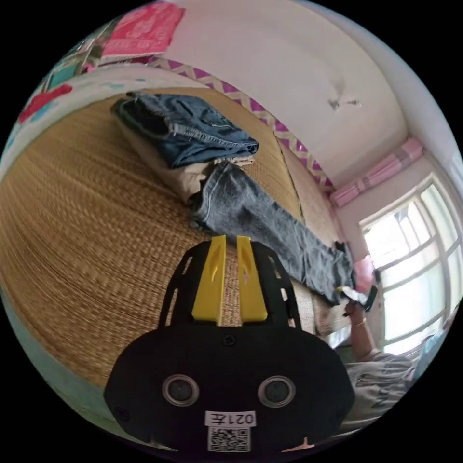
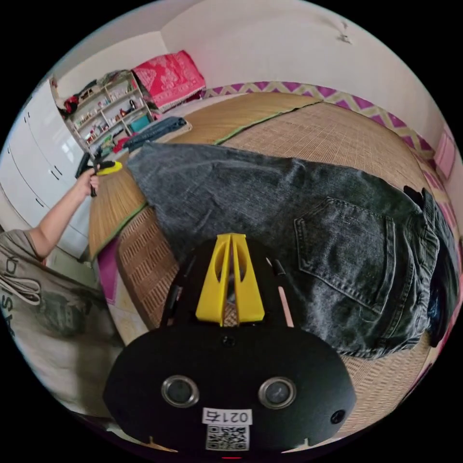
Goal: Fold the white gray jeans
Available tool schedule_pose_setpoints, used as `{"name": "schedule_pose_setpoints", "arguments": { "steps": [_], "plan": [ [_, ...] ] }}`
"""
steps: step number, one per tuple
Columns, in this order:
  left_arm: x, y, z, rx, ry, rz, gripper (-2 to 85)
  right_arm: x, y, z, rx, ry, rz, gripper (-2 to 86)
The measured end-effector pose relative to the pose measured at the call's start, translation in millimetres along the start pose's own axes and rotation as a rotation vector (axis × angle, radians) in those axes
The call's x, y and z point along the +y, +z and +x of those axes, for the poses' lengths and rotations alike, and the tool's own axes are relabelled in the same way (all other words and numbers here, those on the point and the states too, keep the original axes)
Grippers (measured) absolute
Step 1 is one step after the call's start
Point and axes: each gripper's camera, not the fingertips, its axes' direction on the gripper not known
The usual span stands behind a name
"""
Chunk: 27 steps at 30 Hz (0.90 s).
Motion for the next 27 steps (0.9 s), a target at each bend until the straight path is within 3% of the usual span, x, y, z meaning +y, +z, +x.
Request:
{"name": "schedule_pose_setpoints", "arguments": {
  "steps": [3, 9, 15, 18, 23, 27],
  "plan": [
    [5, 16, -35, 0.183, -0.189, 0.001, 13.3, 14, -29, 0, -0.042, 0.023, 0.05, -0.6],
    [-33, -8, -12, 0.074, -0.222, 0.046, 13.0, 72, -91, 7, -0.073, 0.048, 0.139, -0.6],
    [-63, -34, 21, 0.001, -0.291, 0.121, 2.8, 155, -131, 49, -0.079, 0.173, 0.214, -0.6],
    [-69, -62, 42, 0.102, -0.31, 0.191, -0.3, 196, -144, 76, -0.079, 0.231, 0.233, -0.6],
    [-104, -136, 181, 0.135, -0.144, 0.299, -0.9, 261, -170, 127, -0.092, 0.332, 0.283, -0.6],
    [-125, -176, 427, 0.084, 0.247, 0.381, -0.9, 293, -184, 155, -0.11, 0.363, 0.322, -0.6]
  ]
}}
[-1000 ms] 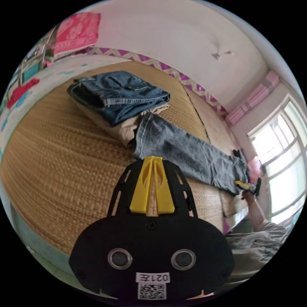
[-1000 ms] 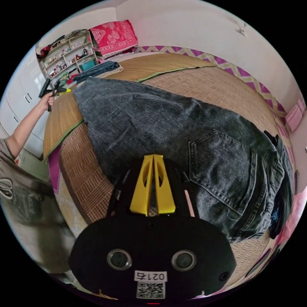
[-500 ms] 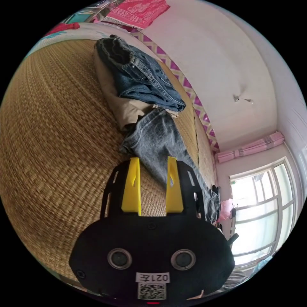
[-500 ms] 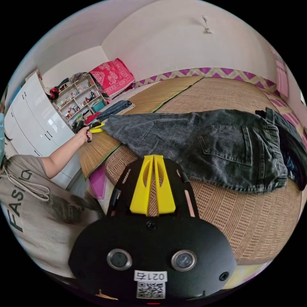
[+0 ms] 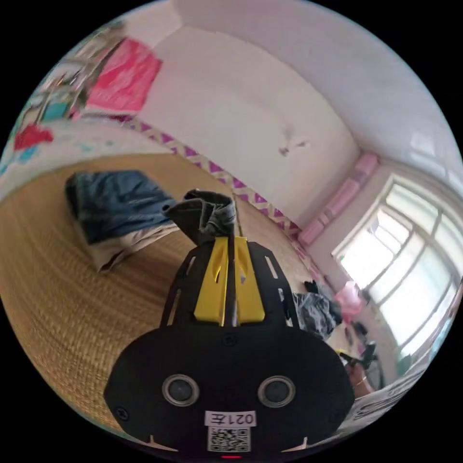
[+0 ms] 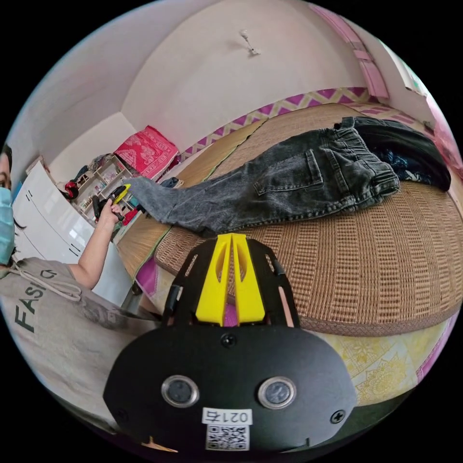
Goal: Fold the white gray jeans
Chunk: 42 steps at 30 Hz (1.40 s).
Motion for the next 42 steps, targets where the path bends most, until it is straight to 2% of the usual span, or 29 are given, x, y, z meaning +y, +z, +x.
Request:
{"name": "schedule_pose_setpoints", "arguments": {
  "steps": [1, 2, 4, 5, 7, 8, 10, 12, 15, 18, 19, 22, 24, 25, 29, 32, 35, 42],
  "plan": [
    [-15, 13, 80, -0.015, 0.126, -0.018, -0.9, 4, -7, 9, -0.007, 0.004, 0.011, -0.6],
    [-20, 21, 120, -0.026, 0.192, -0.027, -0.9, 8, -14, 17, -0.014, 0.005, 0.02, -0.6],
    [-20, 67, 274, -0.057, 0.434, -0.079, -0.8, 13, -23, 28, -0.022, 0.004, 0.027, -0.6],
    [-16, 81, 307, -0.058, 0.48, -0.093, -0.8, 17, -30, 34, -0.025, 0.002, 0.035, -0.6],
    [17, 156, 427, -0.056, 0.671, -0.217, -0.8, 25, -39, 44, -0.029, 0.004, 0.043, -0.6],
    [29, 179, 451, -0.055, 0.701, -0.266, -0.7, 30, -45, 52, -0.035, 0.006, 0.043, -0.6],
    [90, 280, 523, -0.073, 0.825, -0.541, -0.8, 39, -51, 63, -0.04, 0.016, 0.038, -0.6],
    [132, 342, 544, -0.118, 0.858, -0.742, -0.9, 47, -57, 76, -0.049, 0.024, 0.02, -0.6],
    [116, 328, 580, -0.139, 0.812, -0.634, -0.9, 58, -75, 96, -0.066, 0.039, 0.024, -0.5],
    [95, 291, 647, -0.186, 0.907, -0.499, -0.8, 67, -92, 115, -0.062, 0.065, 0.05, -0.4],
    [99, 291, 668, -0.197, 0.961, -0.513, -0.6, 68, -97, 122, -0.07, 0.071, 0.06, -0.4],
    [127, 326, 686, -0.269, 1.028, -0.675, 0.5, 66, -105, 136, -0.075, 0.077, 0.075, 0.1],
    [123, 305, 695, -0.277, 1.04, -0.545, 1.3, 60, -113, 143, -0.054, 0.094, 0.089, 0.8],
    [118, 299, 701, -0.267, 1.043, -0.536, 2.1, 56, -121, 151, -0.032, 0.126, 0.114, 2.4],
    [100, 266, 707, -0.164, 1.062, -0.451, 3.2, 38, -153, 206, 0.034, 0.395, 0.256, 9.5],
    [77, 219, 696, -0.113, 1.008, -0.295, 1.0, 14, -160, 240, 0.1, 0.554, 0.305, 12.6],
    [42, 178, 661, -0.043, 0.855, -0.248, -0.5, -7, -145, 275, 0.022, 0.732, 0.317, 13.6],
    [2, 118, 532, -0.013, 0.656, -0.297, -0.9, -50, -121, 293, -0.149, 0.909, 0.399, 11.1]
  ]
}}
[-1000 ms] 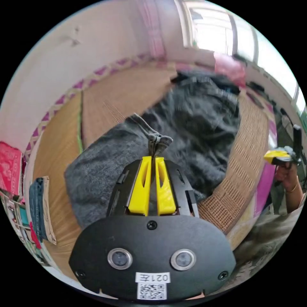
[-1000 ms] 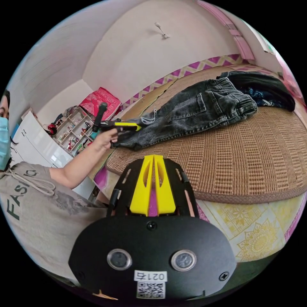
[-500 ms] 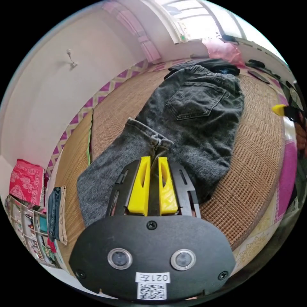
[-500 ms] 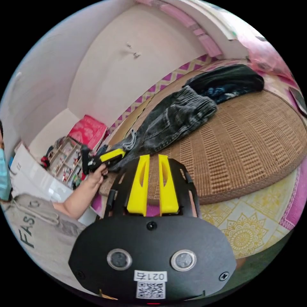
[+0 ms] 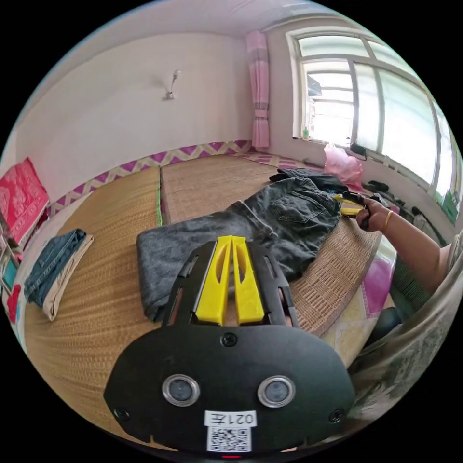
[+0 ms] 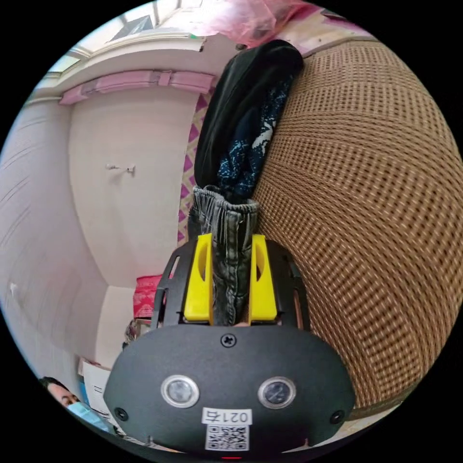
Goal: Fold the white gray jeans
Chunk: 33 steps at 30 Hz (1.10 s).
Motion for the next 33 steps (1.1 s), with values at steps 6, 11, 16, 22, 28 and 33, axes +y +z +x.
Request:
{"name": "schedule_pose_setpoints", "arguments": {
  "steps": [6, 11, 16, 22, 28, 33],
  "plan": [
    [90, -13, -98, 0.09, -0.206, -0.037, -1.0, 43, 4, -139, 0.005, -0.212, 0.028, 7.0],
    [160, -19, -157, 0.219, -0.352, 0.017, -1.0, 223, 79, -428, 0.13, -0.927, 0.02, 6.6],
    [222, -27, -192, 0.252, -0.418, 0.071, -1.0, 480, 238, -565, 0.298, -1.534, -0.093, 6.4],
    [290, -32, -212, 0.231, -0.438, 0.068, -1.0, 712, 456, -507, 0.591, -1.94, -0.406, 6.3],
    [348, -35, -223, 0.208, -0.467, 0.094, -1.0, 758, 444, -557, 0.539, -1.924, -0.17, 6.1],
    [364, -3, -211, 0.233, -0.458, 0.101, -1.0, 812, 518, -511, 0.582, -2.045, -0.331, 6.4]
  ]
}}
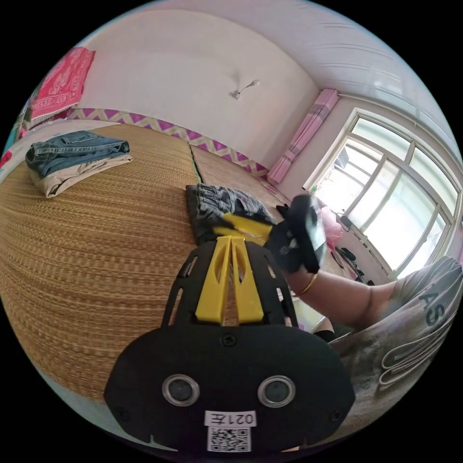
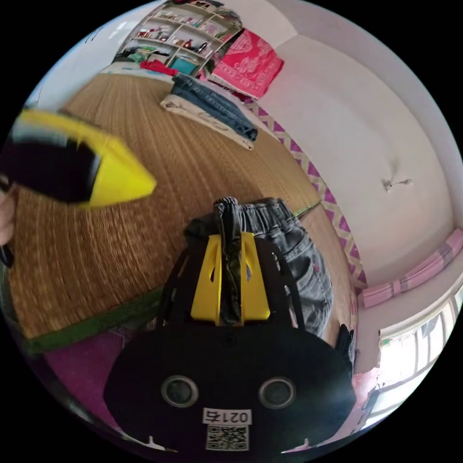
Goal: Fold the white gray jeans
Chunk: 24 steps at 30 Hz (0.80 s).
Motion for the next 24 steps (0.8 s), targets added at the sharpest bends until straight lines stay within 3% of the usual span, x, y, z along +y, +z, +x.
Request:
{"name": "schedule_pose_setpoints", "arguments": {
  "steps": [3, 6, 8, 11, 14, 16, 21, 24],
  "plan": [
    [11, 21, -1, 0.008, 0.015, -0.007, -1.0, 11, 9, -6, 0.052, 0.016, 0.068, 7.1],
    [16, 45, 2, 0.022, 0.063, -0.014, -1.0, 23, 5, 34, -0.151, 0.089, 0.019, 7.4],
    [15, 64, 8, 0.045, 0.112, -0.014, -1.0, 60, -3, 92, -0.314, 0.247, 0.053, 7.3],
    [11, 115, 22, 0.055, 0.205, -0.056, -1.0, 127, 8, 157, -0.295, 0.482, 0.05, 6.0],
    [15, 190, 18, -0.086, 0.225, -0.133, -1.0, 185, 71, 180, -0.279, 0.586, -0.159, 4.2],
    [31, 257, -18, -0.28, 0.164, -0.283, -0.9, 214, 113, 177, -0.351, 0.601, -0.228, 3.3],
    [60, 284, -63, -0.164, 0.07, -0.32, -0.8, 252, 144, 197, -0.405, 0.551, -0.211, 1.6],
    [84, 260, -92, -0.098, -0.011, -0.21, -0.3, 300, 147, 257, -0.287, 0.689, -0.09, 5.8]
  ]
}}
